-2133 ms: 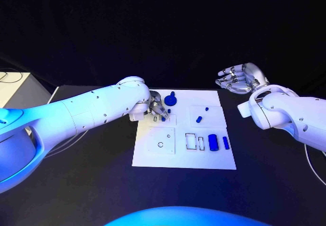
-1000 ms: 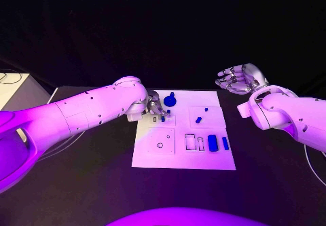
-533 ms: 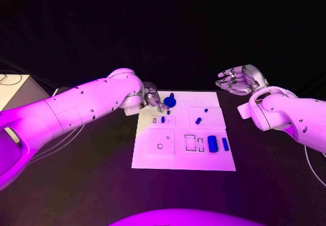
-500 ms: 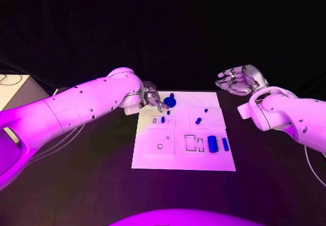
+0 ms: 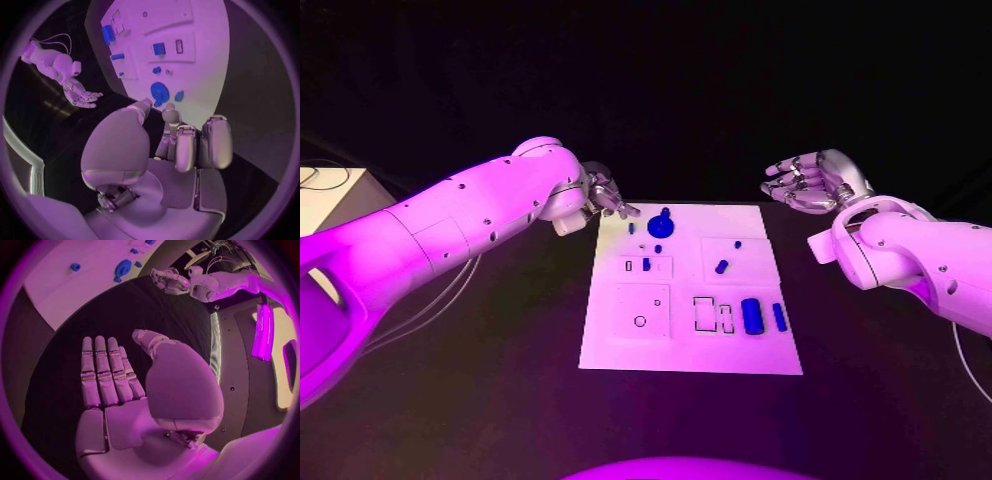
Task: Assemble the parts on the task board
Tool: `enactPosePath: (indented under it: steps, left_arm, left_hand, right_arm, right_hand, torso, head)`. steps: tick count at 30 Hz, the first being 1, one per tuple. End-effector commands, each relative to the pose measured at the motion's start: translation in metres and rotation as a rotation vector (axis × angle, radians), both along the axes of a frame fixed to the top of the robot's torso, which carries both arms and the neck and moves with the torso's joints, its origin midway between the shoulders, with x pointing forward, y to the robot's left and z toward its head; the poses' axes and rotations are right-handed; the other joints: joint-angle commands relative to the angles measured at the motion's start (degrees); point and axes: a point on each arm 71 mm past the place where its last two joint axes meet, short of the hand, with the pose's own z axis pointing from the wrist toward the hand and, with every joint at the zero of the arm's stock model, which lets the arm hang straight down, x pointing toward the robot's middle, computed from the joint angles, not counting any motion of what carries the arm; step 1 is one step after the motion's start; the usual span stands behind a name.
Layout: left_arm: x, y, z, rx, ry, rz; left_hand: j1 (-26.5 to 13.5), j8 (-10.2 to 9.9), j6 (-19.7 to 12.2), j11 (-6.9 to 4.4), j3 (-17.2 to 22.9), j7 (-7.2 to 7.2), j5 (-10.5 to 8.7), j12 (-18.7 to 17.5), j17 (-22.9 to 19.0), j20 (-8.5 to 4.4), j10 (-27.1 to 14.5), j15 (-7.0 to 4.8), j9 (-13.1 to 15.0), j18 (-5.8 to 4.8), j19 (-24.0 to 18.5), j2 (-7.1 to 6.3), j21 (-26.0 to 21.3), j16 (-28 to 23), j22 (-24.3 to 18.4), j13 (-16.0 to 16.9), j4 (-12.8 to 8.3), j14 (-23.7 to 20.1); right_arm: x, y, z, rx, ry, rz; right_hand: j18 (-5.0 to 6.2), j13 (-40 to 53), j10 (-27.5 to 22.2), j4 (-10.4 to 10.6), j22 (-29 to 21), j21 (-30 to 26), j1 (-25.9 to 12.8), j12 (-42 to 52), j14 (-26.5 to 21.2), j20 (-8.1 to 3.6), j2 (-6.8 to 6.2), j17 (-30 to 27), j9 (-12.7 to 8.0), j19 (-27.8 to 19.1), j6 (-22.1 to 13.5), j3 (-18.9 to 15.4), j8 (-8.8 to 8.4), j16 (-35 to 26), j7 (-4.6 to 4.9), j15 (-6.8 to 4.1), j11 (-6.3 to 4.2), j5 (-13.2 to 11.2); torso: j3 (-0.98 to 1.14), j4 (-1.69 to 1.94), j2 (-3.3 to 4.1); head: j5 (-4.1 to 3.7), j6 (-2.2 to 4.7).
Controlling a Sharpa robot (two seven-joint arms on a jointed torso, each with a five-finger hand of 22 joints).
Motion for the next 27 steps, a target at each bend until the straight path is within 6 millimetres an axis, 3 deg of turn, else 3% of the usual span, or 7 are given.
enactPosePath:
  steps: [1, 5, 13, 21, 27]
  left_arm:
    - [0.006, 0.003, 0.004, -0.043, -0.03, 0.036]
    - [0.013, 0.005, 0.004, -0.024, -0.041, 0.057]
    - [0.019, 0.002, -0.002, 0.007, -0.016, 0.056]
    - [0.022, 0.002, -0.009, 0.048, 0.024, 0.044]
    - [0.023, 0.001, -0.012, 0.065, 0.04, 0.038]
  left_hand:
    - [0.3, 0.6, 0.6, -0.03, -0.4, -0.26, 0.27, 0.7, 13.5, 0.49, 0.8, 0.45, 0.2, 0.48, 0.3, 0.1, 0.5, 0.1, 0.3, 0.5, 0.2, 5.3]
    - [0.0, 2.5, 1.2, -0.4, -1.0, -0.72, 0.33, 1.6, 13.5, 0.37, 1.5, 0.17, 1.0, 0.45, 0.5, 0.17, 0.6, 0.1, 0.5, 1.5, 0.2, 5.4]
    - [-1.4, 3.4, 0.2, -0.41, -1.8, -0.71, 0.28, 1.7, 13.5, 0.23, 1.4, 0.13, 1.5, 0.47, 0.4, 0.62, 0.5, 0.1, 0.5, 1.3, 0.4, 5.4]
    - [-2.7, 3.9, -0.1, -0.42, -2.5, -0.76, 0.21, 1.9, 13.4, 0.2, 1.4, 0.13, 1.6, 0.47, 0.4, 0.75, 0.5, 0.0, 0.5, 1.3, 0.4, 5.3]
    - [-3.3, 4.2, -0.2, -0.45, -2.9, -0.81, 0.16, 2.0, 13.4, 0.19, 1.4, 0.1, 1.7, 0.45, 0.4, 0.86, 0.6, 0.0, 0.5, 1.4, 0.4, 5.3]
  right_arm:
    - [-0.001, 0.0, 0.002, 0.004, -0.017, 0.013]
    - [-0.002, 0.0, 0.002, 0.006, -0.02, 0.013]
    - [-0.003, 0.001, 0.004, 0.008, -0.023, 0.015]
    - [-0.003, 0.001, 0.006, 0.009, -0.028, 0.014]
    - [-0.002, 0.001, 0.007, 0.01, -0.029, 0.014]
  right_hand:
    - [0.3, -0.1, -0.4, -0.3, -0.2, -0.2, -0.1, 0.0, 0.4, -0.02, 0.18, -0.1, -0.1, -0.5, 0.3, 0.1, -0.3, 0.3, 0.0, 0.12, 0.06, 0.4]
    - [0.28, -0.1, -0.5, -0.4, -0.4, -0.2, -0.1, -0.1, 0.3, 0.03, 0.13, -0.2, -0.1, -0.7, 0.2, 0.1, -0.4, 0.2, 0.06, 0.18, 0.12, 0.5]
    - [0.28, -0.1, -0.7, -0.4, -0.6, -0.2, -0.1, -0.2, 0.2, 0.1, 0.12, -0.4, -0.2, -1.0, 0.0, 0.1, -0.53, 0.1, 0.14, 0.26, 0.21, 0.7]
    - [0.28, -0.1, -0.9, -0.5, -0.9, -0.2, 0.0, -0.2, 0.0, 0.18, 0.08, -0.5, -0.3, -1.2, -0.1, 0.1, -0.68, -0.1, 0.24, 0.36, 0.3, 1.0]
    - [0.27, -0.1, -1.0, -0.5, -1.0, -0.2, -0.1, -0.2, -0.1, 0.22, 0.06, -0.6, -0.3, -1.3, -0.2, 0.1, -0.72, -0.1, 0.27, 0.4, 0.33, 1.1]
  torso:
    - [-0.14, -0.17, 0.28]
    - [-0.27, -0.28, 0.66]
    - [-0.6, -0.59, 1.26]
    - [-0.7, -0.92, 1.73]
    - [-0.72, -0.84, 1.75]
  head:
    - [0.19, 0.52]
    - [0.46, 0.85]
    - [0.53, 0.95]
    - [0.65, 1.02]
    - [0.61, 0.96]
